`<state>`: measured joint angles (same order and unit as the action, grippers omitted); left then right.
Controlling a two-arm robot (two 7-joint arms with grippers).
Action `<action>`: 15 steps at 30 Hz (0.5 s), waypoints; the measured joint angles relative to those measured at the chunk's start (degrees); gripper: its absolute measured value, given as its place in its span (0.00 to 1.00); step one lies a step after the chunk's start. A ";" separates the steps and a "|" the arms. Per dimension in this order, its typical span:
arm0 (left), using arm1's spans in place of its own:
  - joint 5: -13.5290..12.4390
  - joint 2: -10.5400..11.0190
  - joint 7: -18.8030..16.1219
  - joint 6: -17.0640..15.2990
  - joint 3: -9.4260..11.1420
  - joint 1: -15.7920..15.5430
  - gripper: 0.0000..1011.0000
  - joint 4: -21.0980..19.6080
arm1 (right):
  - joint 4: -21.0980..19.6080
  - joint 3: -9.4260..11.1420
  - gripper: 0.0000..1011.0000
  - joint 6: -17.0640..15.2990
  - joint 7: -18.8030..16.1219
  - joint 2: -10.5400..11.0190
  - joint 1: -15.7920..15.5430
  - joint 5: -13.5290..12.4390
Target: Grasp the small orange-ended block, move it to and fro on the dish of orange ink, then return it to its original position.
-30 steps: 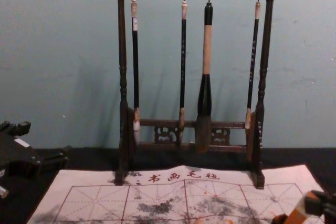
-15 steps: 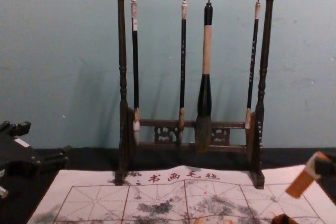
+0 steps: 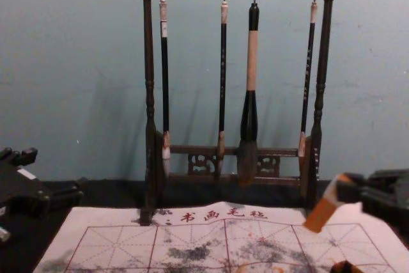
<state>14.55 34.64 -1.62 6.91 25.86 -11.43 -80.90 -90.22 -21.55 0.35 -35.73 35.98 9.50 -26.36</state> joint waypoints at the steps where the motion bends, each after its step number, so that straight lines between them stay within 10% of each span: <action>1: 0.00 0.00 0.00 0.00 0.00 0.00 0.99 0.00 | 0.22 -0.40 0.10 -0.03 -0.11 -0.16 0.39 0.16; 15: 0.00 0.00 0.00 0.00 0.00 0.00 0.99 0.00 | 3.51 -6.45 0.10 -0.96 -2.81 -1.29 4.94 3.00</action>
<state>14.55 34.65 -1.62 6.91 25.86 -11.43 -80.90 -86.72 -28.00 -0.61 -38.54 34.69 14.44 -23.37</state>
